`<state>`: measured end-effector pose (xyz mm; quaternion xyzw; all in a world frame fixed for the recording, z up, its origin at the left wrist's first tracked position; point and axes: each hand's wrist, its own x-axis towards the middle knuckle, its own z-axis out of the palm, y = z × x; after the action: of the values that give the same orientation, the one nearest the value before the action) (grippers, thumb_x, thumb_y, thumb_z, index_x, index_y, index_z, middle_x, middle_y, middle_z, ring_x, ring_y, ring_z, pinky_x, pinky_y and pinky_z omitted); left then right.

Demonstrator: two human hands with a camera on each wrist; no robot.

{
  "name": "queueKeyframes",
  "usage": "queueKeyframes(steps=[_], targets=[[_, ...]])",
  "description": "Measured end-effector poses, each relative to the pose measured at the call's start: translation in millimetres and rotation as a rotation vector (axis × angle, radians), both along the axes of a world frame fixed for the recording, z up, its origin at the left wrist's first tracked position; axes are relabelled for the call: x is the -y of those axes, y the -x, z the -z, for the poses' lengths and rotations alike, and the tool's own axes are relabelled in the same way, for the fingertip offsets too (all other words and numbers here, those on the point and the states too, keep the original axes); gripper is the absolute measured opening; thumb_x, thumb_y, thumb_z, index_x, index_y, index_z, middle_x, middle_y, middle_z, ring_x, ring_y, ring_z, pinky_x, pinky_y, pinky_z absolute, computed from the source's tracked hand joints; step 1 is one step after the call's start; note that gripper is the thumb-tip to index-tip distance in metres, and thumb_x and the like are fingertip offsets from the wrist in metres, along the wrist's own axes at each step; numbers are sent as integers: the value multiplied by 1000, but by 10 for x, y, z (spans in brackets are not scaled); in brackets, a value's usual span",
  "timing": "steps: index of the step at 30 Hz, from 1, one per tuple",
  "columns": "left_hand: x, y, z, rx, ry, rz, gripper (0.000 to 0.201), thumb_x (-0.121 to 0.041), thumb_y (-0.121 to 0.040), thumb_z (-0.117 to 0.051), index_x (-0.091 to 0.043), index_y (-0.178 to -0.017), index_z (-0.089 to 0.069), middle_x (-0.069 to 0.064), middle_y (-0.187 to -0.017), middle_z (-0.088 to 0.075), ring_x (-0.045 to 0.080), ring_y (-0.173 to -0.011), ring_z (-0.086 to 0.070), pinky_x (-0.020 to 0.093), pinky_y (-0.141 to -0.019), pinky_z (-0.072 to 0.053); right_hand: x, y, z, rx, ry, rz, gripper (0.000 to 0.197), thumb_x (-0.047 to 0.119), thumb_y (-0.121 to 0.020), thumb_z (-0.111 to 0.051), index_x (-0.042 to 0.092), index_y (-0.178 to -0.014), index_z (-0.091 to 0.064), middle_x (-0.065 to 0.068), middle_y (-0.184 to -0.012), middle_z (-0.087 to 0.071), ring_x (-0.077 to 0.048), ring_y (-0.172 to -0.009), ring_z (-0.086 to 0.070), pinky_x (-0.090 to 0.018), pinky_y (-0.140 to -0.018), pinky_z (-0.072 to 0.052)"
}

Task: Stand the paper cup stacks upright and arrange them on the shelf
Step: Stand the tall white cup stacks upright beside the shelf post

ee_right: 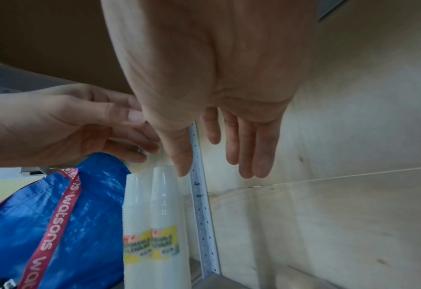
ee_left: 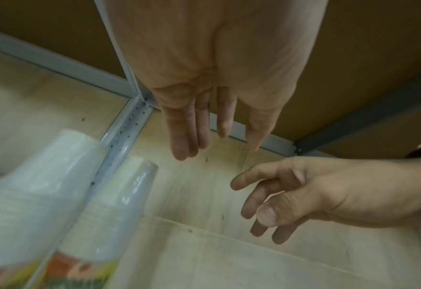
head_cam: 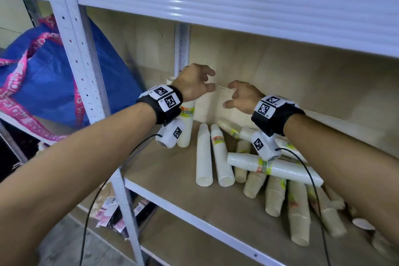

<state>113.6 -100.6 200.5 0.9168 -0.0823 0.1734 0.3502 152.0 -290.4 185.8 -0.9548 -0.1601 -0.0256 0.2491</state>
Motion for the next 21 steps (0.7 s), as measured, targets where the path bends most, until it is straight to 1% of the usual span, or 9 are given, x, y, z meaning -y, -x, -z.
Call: queueKeyframes(steps=[2, 5, 7, 10, 12, 14, 16, 18, 21], targets=[[77, 32, 186, -53, -12, 26, 44, -38, -80, -75, -23, -121, -65, 2, -107, -67, 16, -96, -64, 30, -90, -52, 156, 79, 102, -41, 29, 10, 72, 36, -75, -79, 26, -138, -45, -1, -110, -62, -18, -100, -57, -24, -82, -41], [130, 92, 513, -138, -41, 15, 49, -43, -80, -74, -24, -123, -63, -1, -107, -64, 16, -96, -63, 24, -84, -47, 372, 205, 298, -122, 90, 13, 75, 37, -74, -79, 27, -139, -42, -3, -121, -60, -16, -102, -54, -24, -86, -41], [135, 140, 755, -202, -53, 4, 53, -48, -78, -74, -25, -124, -60, -2, -107, -63, 16, -96, -62, 25, -82, -46, 482, 302, 428, -170, 134, 6, 78, 36, -74, -80, 26, -141, -41, -5, -128, -56, -18, -110, -54, -26, -91, -42], [124, 168, 1144, -308, -46, 12, 62, -52, -75, -75, -22, -127, -58, 2, -115, -65, 15, -98, -60, 25, -80, -44, 620, 419, 631, -202, 187, 6, 80, 34, -73, -81, 24, -141, -41, -5, -134, -52, -21, -120, -52, -29, -98, -43], [128, 202, 1358, -373, -61, 1, 72, -56, -71, -75, -20, -131, -56, 2, -123, -63, 15, -103, -59, 25, -83, -46, 703, 483, 769, -228, 195, 1, 81, 31, -74, -81, 23, -143, -40, -5, -140, -48, -21, -126, -49, -27, -102, -40], [143, 251, 1527, -434, -81, -28, 83, -58, -71, -75, -19, -140, -49, 2, -131, -59, 17, -112, -58, 29, -93, -47, 788, 525, 899, -232, 249, -8, 84, 30, -73, -81, 22, -145, -39, -4, -145, -44, -21, -130, -46, -26, -104, -38], [154, 281, 1678, -491, -79, -51, 91, -61, -69, -75, -20, -144, -43, 3, -137, -54, 19, -120, -55, 34, -100, -46, 860, 559, 1007, -238, 298, -14, 83, 31, -72, -81, 22, -144, -40, -2, -144, -46, -20, -126, -49, -27, -101, -41], [174, 295, 1794, -540, -76, -63, 99, -67, -64, -74, -21, -145, -39, 3, -141, -51, 20, -124, -52, 36, -102, -46, 920, 583, 1098, -237, 341, -4, 82, 31, -71, -81, 21, -143, -41, -2, -140, -49, -21, -123, -51, -30, -100, -43], [230, 306, 1892, -572, -74, -101, 104, -71, -63, -72, -21, -148, -35, 1, -145, -48, 20, -127, -50, 32, -100, -45, 983, 595, 1205, -230, 409, -3, 83, 31, -72, -81, 20, -143, -40, -1, -138, -49, -20, -125, -50, -30, -103, -41]])
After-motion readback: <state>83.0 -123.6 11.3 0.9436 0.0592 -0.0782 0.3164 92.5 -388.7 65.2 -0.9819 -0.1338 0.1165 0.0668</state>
